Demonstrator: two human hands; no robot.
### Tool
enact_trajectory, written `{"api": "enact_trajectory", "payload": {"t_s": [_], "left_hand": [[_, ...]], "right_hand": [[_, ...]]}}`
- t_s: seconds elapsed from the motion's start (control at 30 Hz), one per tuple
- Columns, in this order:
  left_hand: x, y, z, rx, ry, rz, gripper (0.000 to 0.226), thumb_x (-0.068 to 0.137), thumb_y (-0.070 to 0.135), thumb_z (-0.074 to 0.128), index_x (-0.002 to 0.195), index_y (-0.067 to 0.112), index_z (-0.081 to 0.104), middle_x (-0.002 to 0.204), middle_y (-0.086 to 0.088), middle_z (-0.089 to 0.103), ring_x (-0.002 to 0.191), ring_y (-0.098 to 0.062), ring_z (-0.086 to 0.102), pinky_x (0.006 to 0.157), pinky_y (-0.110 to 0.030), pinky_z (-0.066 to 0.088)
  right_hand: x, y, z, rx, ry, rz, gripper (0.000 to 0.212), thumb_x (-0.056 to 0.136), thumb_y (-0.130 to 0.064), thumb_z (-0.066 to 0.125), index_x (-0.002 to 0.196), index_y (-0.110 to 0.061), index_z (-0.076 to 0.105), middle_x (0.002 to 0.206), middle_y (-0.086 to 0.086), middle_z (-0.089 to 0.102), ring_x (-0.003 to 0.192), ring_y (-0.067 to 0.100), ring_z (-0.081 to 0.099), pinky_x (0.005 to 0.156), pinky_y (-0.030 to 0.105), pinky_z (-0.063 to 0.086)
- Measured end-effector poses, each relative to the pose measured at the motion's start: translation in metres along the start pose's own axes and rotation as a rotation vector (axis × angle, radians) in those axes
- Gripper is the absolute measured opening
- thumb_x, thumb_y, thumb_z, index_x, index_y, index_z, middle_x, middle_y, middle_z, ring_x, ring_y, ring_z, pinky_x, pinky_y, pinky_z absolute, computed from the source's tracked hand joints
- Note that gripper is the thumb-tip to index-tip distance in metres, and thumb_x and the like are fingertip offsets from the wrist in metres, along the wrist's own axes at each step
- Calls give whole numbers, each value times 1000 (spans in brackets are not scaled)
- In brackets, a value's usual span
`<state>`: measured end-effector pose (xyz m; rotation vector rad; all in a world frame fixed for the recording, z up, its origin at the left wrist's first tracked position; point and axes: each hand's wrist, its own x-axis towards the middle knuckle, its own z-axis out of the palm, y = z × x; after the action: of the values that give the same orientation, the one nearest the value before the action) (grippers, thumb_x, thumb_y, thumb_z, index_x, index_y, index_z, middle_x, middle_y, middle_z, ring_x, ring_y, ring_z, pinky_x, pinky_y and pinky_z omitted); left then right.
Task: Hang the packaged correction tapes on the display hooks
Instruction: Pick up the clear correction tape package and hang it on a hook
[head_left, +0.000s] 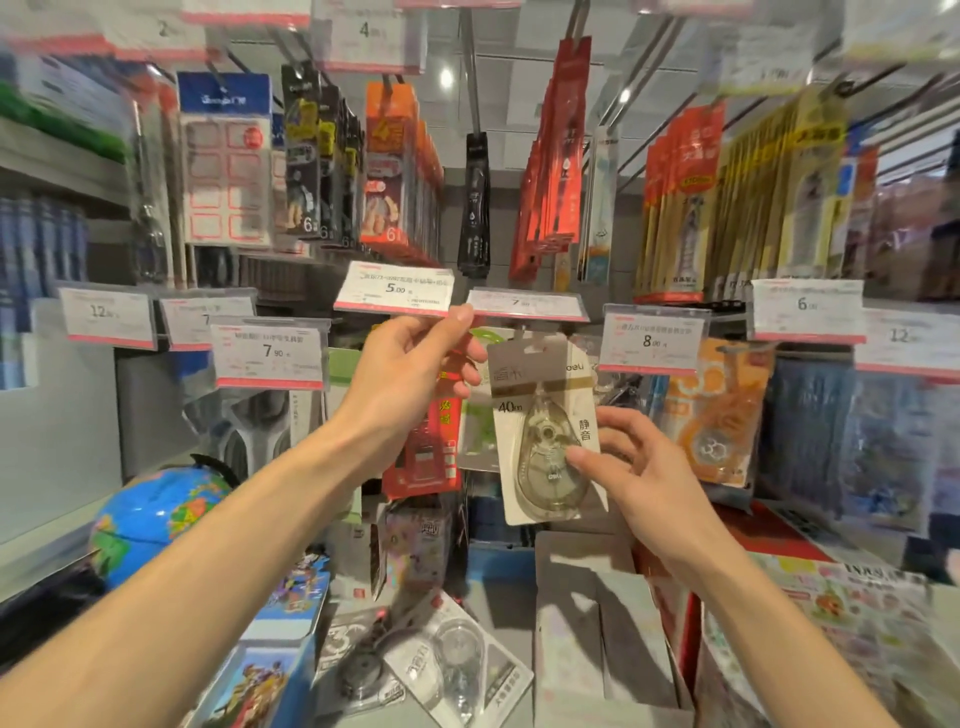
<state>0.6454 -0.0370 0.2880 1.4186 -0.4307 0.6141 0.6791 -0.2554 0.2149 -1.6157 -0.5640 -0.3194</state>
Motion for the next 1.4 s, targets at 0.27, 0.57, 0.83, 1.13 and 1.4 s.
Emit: {"api": "enact_trajectory", "payload": {"t_s": [0.27, 0.57, 0.83, 1.13, 1.4], "left_hand": [[0, 2, 0, 4, -17, 3, 22, 99, 26, 58, 90, 7, 66, 73, -3, 69, 58, -11, 61, 52, -20, 52], [-3, -11, -6, 47, -37, 6, 14, 100, 22, 57, 103, 10, 64, 74, -3, 69, 59, -12, 62, 53, -21, 51], [-16, -57, -8, 413, 41, 28, 11, 99, 32, 57, 110, 37, 56, 99, 7, 70, 84, -14, 69, 74, -34, 58], [-19, -94, 5, 626, -73, 62, 59, 99, 26, 55, 151, 39, 29, 122, 25, 56, 102, 8, 60, 92, -21, 47], [-12, -104, 5, 676, -102, 107, 63, 100, 27, 51, 154, 41, 22, 112, 13, 69, 84, -7, 67, 80, -26, 51]], "right_hand": [[14, -1, 8, 11, 38, -28, 31, 91, -12, 70, 118, -21, 57, 97, -4, 77, 83, 3, 75, 67, 12, 53], [27, 5, 16, 23, 42, -10, 32, 92, -13, 70, 118, -23, 54, 99, -3, 77, 80, 2, 74, 63, 9, 51], [33, 24, 24, -47, 87, 18, 42, 90, -27, 72, 127, -29, 52, 119, 0, 69, 101, 8, 71, 90, 29, 55], [31, 30, 36, -221, 173, -82, 41, 95, -23, 64, 129, -35, 43, 109, -10, 59, 85, -5, 66, 80, 15, 52], [20, 47, 47, -577, 181, -281, 59, 102, -27, 53, 155, -31, 29, 137, -2, 46, 112, -3, 46, 96, 17, 36]]}}
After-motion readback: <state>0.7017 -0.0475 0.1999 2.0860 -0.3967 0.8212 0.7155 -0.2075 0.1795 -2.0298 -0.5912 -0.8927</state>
